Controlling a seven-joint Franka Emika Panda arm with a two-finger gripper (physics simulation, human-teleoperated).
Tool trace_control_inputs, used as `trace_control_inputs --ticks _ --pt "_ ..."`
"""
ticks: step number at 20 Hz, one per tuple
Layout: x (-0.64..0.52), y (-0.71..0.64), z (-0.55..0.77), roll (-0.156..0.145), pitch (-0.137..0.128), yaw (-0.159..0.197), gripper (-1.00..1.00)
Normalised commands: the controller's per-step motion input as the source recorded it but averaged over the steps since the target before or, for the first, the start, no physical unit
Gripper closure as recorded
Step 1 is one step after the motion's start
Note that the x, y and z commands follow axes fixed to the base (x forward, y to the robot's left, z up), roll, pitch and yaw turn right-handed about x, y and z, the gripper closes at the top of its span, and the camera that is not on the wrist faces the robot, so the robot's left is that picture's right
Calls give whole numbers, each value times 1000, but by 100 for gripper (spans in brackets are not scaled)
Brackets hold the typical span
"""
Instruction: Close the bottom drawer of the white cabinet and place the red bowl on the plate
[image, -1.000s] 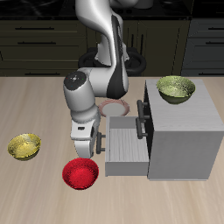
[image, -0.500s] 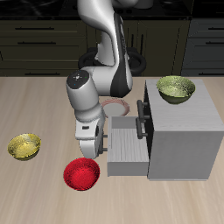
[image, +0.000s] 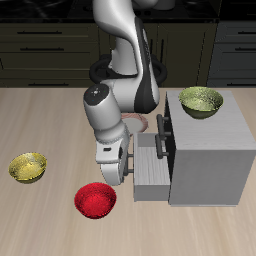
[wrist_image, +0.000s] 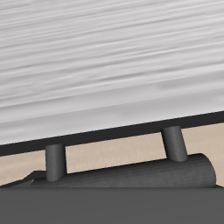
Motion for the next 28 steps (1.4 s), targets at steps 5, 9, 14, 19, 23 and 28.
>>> trace_control_inputs --ticks 5,9,14,19,23,28 --pt "74 247 26 41 1 -5 -100" --pt "111 148 81 18 -24 -4 -100" --pt "179 229 51 22 -41 -6 -100" --pt "120 232 29 35 -44 11 -100" --pt "192 315 55 32 -109 17 -100" --pt "251 199 -152 33 -114 109 -100"
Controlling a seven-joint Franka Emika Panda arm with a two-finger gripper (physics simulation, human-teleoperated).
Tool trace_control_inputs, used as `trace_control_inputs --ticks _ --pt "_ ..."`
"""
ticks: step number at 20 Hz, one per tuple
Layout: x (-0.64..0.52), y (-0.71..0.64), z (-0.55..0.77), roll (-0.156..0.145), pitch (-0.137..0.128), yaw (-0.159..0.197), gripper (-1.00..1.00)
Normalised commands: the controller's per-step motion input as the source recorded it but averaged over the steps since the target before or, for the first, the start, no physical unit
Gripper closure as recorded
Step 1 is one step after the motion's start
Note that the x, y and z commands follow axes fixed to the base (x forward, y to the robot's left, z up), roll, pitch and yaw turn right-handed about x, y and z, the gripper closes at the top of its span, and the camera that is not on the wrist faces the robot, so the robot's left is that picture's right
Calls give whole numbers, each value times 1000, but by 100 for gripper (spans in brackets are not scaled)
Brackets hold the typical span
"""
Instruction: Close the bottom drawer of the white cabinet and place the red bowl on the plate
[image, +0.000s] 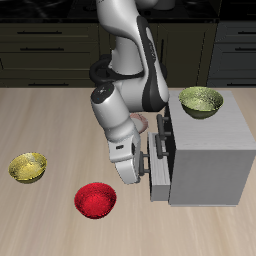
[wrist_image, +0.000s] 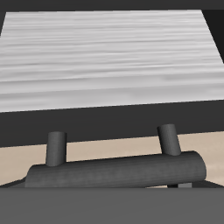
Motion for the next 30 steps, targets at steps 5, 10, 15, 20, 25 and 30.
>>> trace_control_inputs --ticks 5,10,15,20,25,30 --pt "207 121 -127 25 -44 65 -100" --pt "211 91 30 32 -97 51 -100" --pt "278 194 208 27 -89 -27 -100" --pt "311 281 339 50 -22 -30 -100" --pt "399 448 437 24 -39 -104 -100" --pt "412 487 193 69 -71 -20 -100"
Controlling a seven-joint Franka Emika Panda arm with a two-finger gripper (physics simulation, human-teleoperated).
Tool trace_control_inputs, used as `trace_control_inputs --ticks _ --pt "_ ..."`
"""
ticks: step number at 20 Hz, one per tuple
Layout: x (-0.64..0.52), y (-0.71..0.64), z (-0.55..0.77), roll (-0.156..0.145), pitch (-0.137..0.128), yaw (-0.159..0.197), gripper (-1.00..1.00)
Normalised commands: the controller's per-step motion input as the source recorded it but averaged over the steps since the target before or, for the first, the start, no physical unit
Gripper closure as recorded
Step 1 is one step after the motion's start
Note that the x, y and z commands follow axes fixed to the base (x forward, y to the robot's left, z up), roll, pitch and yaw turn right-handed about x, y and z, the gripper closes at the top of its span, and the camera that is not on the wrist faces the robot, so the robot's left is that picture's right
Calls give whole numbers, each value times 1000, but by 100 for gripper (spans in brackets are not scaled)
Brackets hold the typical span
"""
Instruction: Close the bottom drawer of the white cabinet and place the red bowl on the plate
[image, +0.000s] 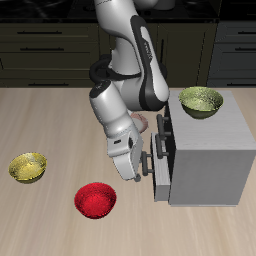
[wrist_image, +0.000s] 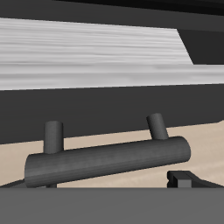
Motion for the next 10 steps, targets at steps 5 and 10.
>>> trace_control_inputs --ticks 5,10 --pt "568 370 206 4 -58 -116 -100" --pt "362 587 316 51 -22 -57 -100"
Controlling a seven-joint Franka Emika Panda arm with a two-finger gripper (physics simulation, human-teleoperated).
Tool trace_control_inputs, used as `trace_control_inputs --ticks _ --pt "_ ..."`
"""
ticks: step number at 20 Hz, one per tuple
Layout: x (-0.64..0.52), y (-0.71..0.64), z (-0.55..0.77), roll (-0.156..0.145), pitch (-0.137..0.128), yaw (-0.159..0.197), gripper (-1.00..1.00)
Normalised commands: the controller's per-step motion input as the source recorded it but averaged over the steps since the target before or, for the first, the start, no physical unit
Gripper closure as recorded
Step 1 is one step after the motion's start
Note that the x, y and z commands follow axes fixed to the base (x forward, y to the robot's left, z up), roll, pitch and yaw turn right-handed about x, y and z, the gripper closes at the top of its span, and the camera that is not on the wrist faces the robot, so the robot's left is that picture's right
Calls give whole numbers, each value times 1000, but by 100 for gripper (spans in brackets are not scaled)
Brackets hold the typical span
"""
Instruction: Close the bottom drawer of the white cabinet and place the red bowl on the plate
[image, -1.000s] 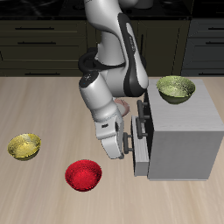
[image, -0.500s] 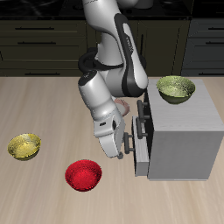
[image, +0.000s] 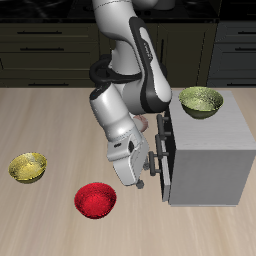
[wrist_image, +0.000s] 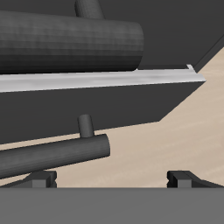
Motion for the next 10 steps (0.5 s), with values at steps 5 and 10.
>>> trace_control_inputs --ticks 5,10 --pt "274 738 382 69 -41 -31 -100" --pt "184 471 55 37 -15 -23 -100"
